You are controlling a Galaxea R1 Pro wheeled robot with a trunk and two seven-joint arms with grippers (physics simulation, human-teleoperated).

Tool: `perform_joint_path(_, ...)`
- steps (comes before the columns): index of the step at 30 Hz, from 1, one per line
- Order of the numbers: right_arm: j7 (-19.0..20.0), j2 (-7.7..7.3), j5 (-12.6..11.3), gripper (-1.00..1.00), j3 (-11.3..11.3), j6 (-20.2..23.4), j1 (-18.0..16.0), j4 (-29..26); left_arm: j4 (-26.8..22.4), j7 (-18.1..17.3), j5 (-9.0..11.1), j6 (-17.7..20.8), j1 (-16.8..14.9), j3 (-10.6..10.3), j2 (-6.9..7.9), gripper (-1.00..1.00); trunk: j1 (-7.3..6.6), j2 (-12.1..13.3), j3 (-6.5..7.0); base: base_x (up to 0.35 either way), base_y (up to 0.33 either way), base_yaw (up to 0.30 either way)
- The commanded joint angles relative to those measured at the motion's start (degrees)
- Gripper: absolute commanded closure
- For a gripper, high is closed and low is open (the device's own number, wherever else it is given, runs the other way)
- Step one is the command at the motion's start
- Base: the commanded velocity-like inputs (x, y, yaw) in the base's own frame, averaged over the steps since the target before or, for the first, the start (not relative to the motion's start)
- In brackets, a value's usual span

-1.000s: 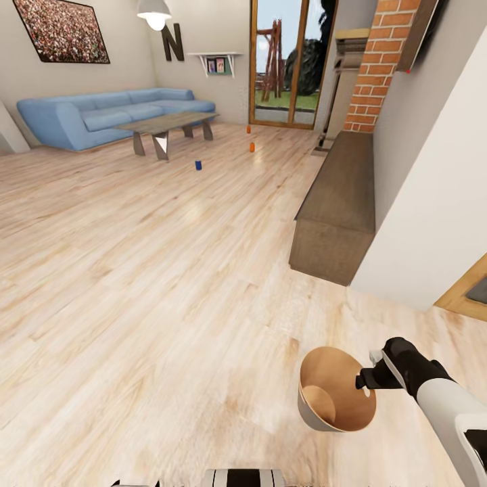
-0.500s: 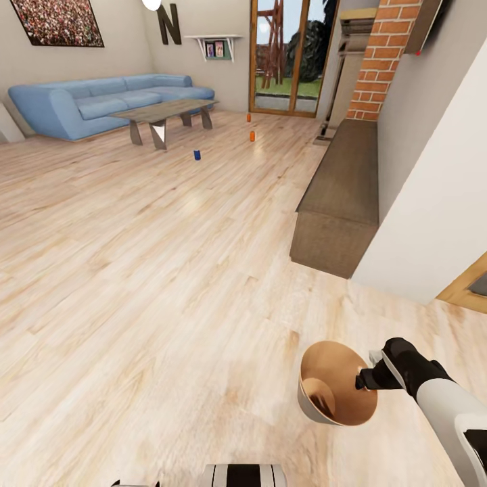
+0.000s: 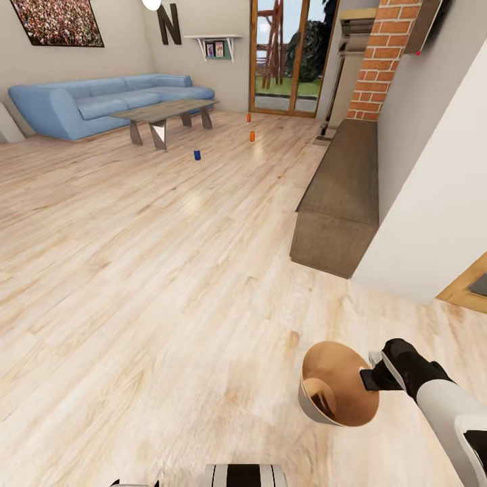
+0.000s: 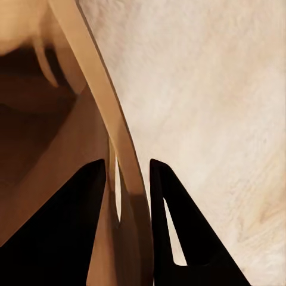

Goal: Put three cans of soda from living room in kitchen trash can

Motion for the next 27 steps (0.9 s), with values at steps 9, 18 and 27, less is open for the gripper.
perform_joint_path(9,0.06,0.04,-0.05,1.0,0.02,-0.66,0.19,0.09,0.04,0.0,-0.08,0.08,0.02,-0.23,0.0,-1.0,-0.22,0.12,1.99,0.0,0.0,0.0)
perform_joint_path(18,1.0,2.75,-0.09,1.0,0.0,-2.08,0.3,0.22,0.08,0.0,-0.12,1.64,-0.01,-0.4,-0.02,-1.0,-0.46,0.24,3.98,0.0,0.0,0.0)
perform_joint_path(27,1.03,4.5,-0.08,1.0,0.08,-2.0,0.32,0.22,0.02,0.0,-0.01,3.31,-0.01,-0.42,0.0,-1.0,-2.24,3.47,5.64,0.0,0.0,0.0)
